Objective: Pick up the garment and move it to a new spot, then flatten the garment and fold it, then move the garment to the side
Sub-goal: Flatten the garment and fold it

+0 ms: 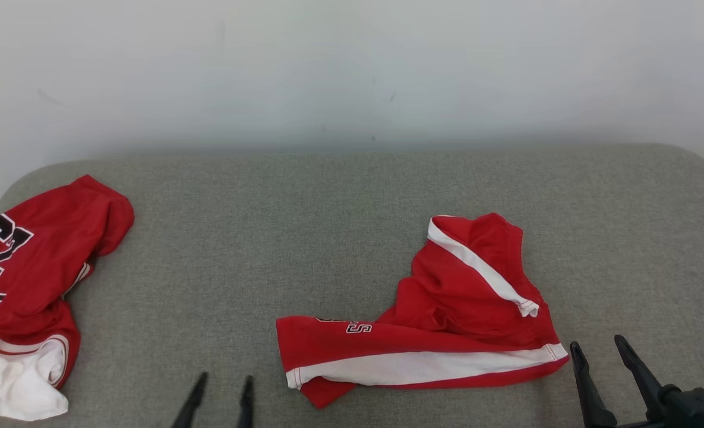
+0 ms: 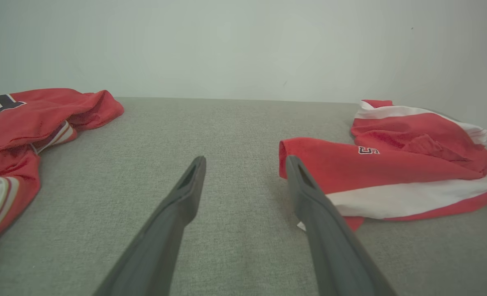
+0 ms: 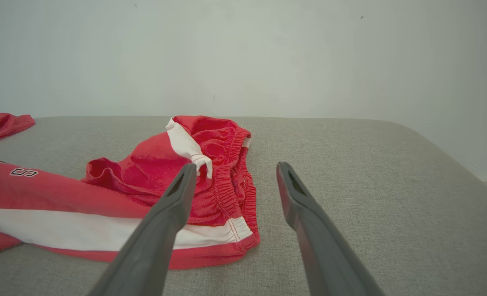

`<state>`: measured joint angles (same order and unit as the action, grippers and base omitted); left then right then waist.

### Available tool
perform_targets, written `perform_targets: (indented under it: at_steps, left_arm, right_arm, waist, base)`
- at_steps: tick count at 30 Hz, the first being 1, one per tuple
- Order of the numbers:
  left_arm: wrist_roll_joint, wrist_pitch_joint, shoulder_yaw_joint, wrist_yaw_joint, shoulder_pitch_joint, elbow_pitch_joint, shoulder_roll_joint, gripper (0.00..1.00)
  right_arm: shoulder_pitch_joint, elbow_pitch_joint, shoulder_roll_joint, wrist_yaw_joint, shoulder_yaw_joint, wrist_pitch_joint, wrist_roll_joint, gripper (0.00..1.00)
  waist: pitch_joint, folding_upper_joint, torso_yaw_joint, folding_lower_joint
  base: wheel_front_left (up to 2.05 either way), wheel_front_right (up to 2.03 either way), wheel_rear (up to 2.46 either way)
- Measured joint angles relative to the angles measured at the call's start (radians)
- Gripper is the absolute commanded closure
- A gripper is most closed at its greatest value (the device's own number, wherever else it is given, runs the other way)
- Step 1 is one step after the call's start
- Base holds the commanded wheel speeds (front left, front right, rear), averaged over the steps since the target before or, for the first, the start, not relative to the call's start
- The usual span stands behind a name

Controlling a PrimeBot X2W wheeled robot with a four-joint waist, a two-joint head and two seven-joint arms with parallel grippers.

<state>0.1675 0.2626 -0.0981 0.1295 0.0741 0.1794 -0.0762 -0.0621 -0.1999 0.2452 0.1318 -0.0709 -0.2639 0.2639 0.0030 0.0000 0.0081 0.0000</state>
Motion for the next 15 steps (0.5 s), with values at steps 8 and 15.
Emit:
perform_targets:
  at_steps: [8,15]
  left_arm:
    - [0.085,0.0,-0.215,0.002,-0.099,0.162,-0.049,0.0]
    - [0.146,0.0,-0.301,0.002,-0.214,0.279,-0.058,0.0]
  right_arm:
    - [0.104,-0.153,0.105,0.0,-0.117,0.0,0.033,0.0]
    - [0.207,-0.275,0.157,0.0,-0.25,0.0,0.071,0.0]
  waist:
    - [0.047,0.0,0.006,0.0]
    - [0.099,0.0001,0.008,0.0001]
  base:
    - [0.0,0.0,0.0]
    - [0.0,0.0,0.0]
